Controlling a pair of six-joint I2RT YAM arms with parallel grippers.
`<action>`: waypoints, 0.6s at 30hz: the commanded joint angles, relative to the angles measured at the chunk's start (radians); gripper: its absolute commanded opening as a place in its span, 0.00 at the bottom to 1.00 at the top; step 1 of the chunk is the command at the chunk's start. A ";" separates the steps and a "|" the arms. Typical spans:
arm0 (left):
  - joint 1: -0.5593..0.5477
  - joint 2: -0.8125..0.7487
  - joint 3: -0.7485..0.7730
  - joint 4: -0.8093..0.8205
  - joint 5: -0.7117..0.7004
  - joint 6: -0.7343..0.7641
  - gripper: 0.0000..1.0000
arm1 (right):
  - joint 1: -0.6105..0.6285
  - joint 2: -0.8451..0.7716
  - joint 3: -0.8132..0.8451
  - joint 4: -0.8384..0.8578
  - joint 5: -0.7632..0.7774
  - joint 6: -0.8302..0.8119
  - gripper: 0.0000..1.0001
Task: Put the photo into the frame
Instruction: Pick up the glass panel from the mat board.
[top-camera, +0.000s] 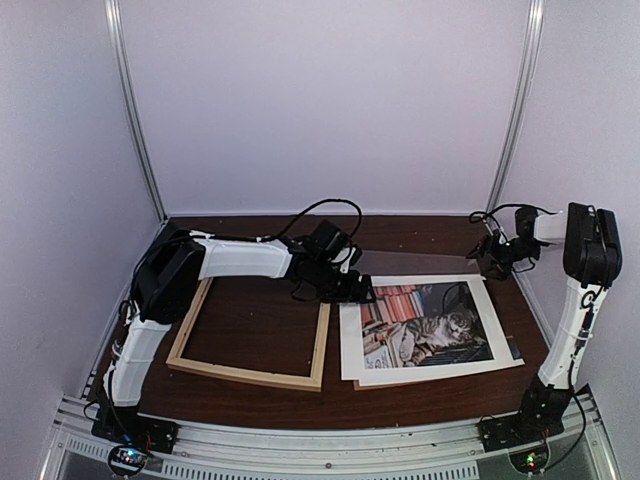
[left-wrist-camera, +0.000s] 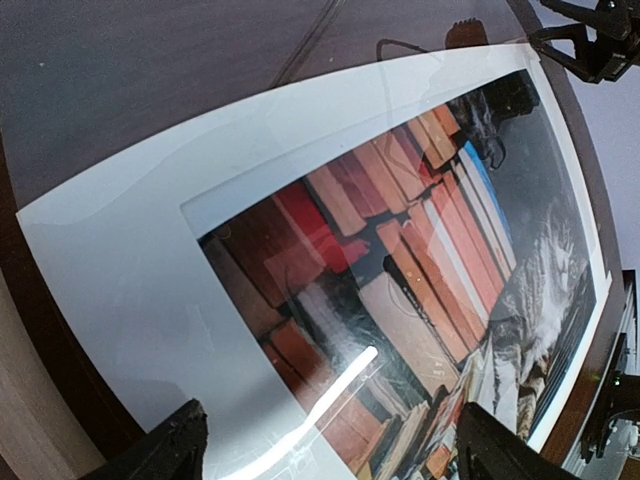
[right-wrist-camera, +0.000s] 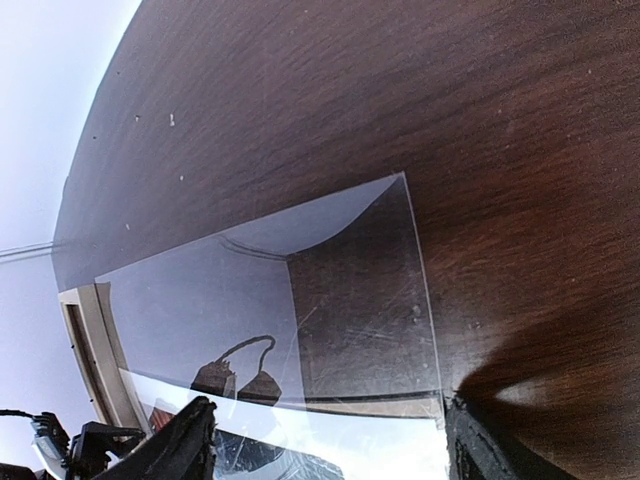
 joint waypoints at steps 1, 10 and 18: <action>0.017 0.034 -0.032 -0.158 -0.071 -0.010 0.87 | 0.009 -0.041 -0.021 -0.002 -0.049 0.019 0.78; 0.019 -0.015 -0.074 -0.197 -0.178 0.008 0.88 | 0.016 -0.081 -0.038 -0.022 0.008 0.014 0.79; 0.019 -0.057 -0.137 -0.219 -0.263 0.024 0.90 | 0.034 -0.089 -0.024 -0.077 0.115 -0.018 0.80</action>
